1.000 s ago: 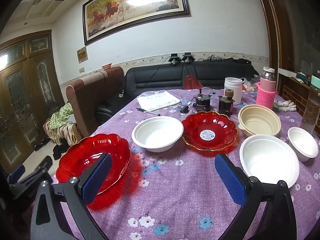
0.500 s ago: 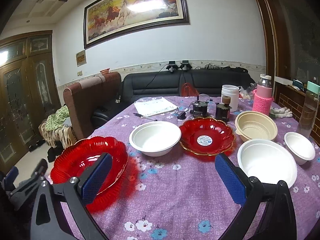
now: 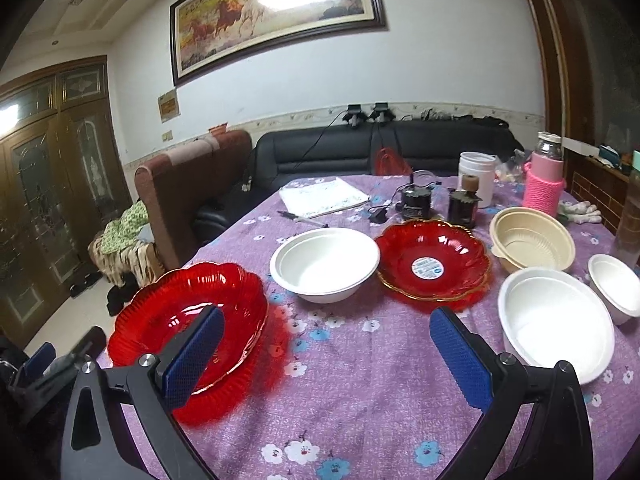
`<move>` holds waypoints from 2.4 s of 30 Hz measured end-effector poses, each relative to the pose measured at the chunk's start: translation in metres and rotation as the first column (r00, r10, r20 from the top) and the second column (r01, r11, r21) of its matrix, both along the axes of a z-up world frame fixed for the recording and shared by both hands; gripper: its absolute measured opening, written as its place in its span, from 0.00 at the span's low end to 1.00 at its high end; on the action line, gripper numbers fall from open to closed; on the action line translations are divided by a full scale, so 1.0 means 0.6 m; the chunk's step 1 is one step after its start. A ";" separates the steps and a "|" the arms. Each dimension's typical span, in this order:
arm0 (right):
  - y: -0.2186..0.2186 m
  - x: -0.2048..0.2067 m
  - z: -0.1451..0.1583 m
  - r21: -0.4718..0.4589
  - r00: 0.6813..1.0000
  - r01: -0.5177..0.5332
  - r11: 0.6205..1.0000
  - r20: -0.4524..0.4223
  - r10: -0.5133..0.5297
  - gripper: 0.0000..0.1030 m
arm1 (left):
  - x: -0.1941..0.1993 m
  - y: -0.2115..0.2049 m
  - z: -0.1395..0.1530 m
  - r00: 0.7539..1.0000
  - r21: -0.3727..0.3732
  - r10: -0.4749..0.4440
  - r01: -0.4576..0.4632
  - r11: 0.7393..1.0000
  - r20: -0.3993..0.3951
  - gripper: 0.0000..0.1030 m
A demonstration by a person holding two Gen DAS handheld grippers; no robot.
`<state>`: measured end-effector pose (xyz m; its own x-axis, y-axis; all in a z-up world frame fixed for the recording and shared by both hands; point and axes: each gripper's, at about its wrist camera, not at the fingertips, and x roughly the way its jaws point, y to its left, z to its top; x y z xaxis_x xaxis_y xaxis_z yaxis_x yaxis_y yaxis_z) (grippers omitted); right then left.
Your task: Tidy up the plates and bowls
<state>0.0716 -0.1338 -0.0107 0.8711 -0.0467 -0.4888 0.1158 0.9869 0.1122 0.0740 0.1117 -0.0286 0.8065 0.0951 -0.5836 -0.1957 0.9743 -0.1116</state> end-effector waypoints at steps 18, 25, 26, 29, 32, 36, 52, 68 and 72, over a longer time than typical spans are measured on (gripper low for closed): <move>0.019 0.096 -0.020 0.144 0.977 -0.075 0.987 -0.186 0.101 0.99 | 0.164 0.042 -0.042 0.873 -0.094 -0.054 0.010 0.996 -0.485 1.00; 0.025 0.138 -0.051 0.272 0.948 -0.090 0.958 -0.273 0.166 0.98 | 0.198 0.040 -0.060 0.825 -0.234 -0.130 -0.003 0.972 -0.551 1.00; 0.024 0.144 -0.056 0.288 0.943 -0.083 0.954 -0.286 0.168 0.96 | 0.199 0.042 -0.060 0.824 -0.233 -0.126 -0.008 0.972 -0.552 1.00; 0.027 0.159 -0.068 0.324 0.932 -0.082 0.942 -0.310 0.187 0.95 | 0.207 0.037 -0.063 0.817 -0.232 -0.136 0.003 0.973 -0.560 1.00; 0.039 0.169 -0.076 0.311 0.922 -0.089 0.946 -0.334 0.196 0.93 | 0.211 0.035 -0.073 0.804 -0.225 -0.136 0.003 0.974 -0.578 1.00; 0.045 0.181 -0.088 0.327 0.903 -0.099 0.940 -0.367 0.223 0.90 | 0.212 0.037 -0.085 0.792 -0.252 -0.147 -0.009 0.968 -0.593 1.00; 0.050 0.215 -0.132 0.401 0.842 -0.067 0.914 -0.469 0.267 0.46 | 0.208 0.011 -0.080 0.804 -0.184 -0.134 0.032 0.983 -0.580 0.60; 0.047 0.224 -0.150 0.369 0.841 -0.035 0.929 -0.491 0.227 0.09 | 0.205 0.002 -0.092 0.789 -0.192 -0.158 0.051 0.980 -0.594 0.19; 0.034 0.201 -0.142 0.390 0.837 -0.034 0.920 -0.492 0.240 0.07 | 0.181 -0.007 -0.081 0.798 -0.183 -0.163 0.068 0.981 -0.580 0.19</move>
<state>0.1920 -0.1131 -0.0958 0.4635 0.3169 -0.8275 0.1242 0.9014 0.4148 0.1829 0.1073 -0.0772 0.3003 -0.1006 -0.9485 -0.1569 0.9757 -0.1532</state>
